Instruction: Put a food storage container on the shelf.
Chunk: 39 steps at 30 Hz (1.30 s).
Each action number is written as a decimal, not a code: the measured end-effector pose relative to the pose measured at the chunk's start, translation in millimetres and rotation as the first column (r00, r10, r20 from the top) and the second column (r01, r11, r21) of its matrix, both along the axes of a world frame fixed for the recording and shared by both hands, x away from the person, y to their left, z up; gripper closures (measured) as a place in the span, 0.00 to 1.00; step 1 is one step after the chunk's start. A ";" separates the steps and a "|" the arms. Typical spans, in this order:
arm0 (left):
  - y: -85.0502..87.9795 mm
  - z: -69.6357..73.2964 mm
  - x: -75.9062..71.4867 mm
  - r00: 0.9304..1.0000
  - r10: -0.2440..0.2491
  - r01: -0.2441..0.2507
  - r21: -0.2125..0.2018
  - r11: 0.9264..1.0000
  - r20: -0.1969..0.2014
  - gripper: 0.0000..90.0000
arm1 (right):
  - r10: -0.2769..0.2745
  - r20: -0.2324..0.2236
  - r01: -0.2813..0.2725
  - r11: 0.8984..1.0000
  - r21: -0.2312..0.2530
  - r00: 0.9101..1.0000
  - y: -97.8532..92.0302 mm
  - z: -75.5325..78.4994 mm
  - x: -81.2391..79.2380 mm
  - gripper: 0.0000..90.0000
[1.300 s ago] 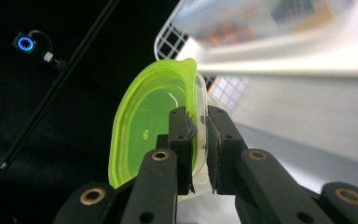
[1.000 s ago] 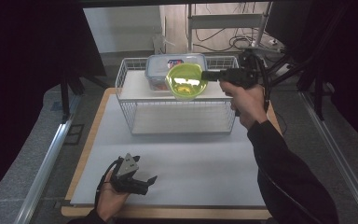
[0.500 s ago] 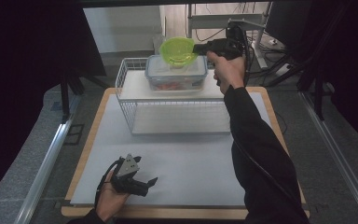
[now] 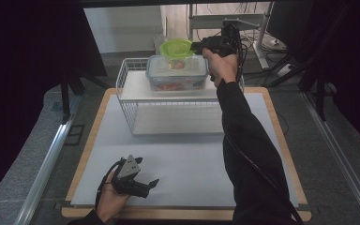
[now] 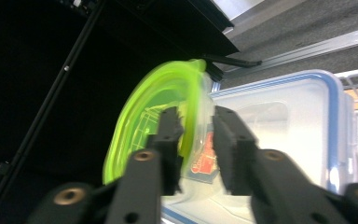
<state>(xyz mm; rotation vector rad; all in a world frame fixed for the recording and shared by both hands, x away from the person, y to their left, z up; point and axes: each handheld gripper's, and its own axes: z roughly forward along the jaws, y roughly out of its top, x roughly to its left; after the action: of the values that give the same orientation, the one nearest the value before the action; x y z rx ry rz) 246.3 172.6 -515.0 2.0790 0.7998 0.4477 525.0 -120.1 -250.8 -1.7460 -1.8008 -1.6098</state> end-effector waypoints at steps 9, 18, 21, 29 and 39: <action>-2.0 -1.0 -0.2 1.000 -0.006 0.006 0.015 1.000 -0.001 0.04 | 0.115 0.102 -0.108 0.991 -0.076 0.988 -11.6 -2.4 -14.4 0.38; -3.5 -1.3 -0.8 1.000 -0.012 0.012 0.022 1.000 0.002 0.04 | 0.255 0.235 -0.198 0.951 -0.239 0.938 -27.2 -18.2 -62.9 0.27; -4.2 -1.6 -0.8 1.000 -0.012 0.012 0.025 1.000 0.003 0.04 | 0.288 0.261 -0.213 0.936 -0.281 0.921 -34.9 -29.8 -81.7 0.25; -5.5 -2.3 -0.7 1.000 -0.014 0.014 0.027 1.000 -0.001 0.04 | 0.360 0.328 -0.218 0.891 -0.398 0.873 -53.8 -69.9 -134.9 0.18; -5.7 -2.7 -0.8 1.000 -0.014 0.014 0.032 0.999 0.000 0.04 | 0.393 0.391 -0.183 0.861 -0.474 0.832 -70.4 -117.2 -183.2 0.09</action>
<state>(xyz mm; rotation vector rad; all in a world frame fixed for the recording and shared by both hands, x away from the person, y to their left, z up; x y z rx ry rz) 245.5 166.9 -517.8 2.1126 0.7824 0.4562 341.7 -190.5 -368.1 -1.1433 -2.6688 -1.7112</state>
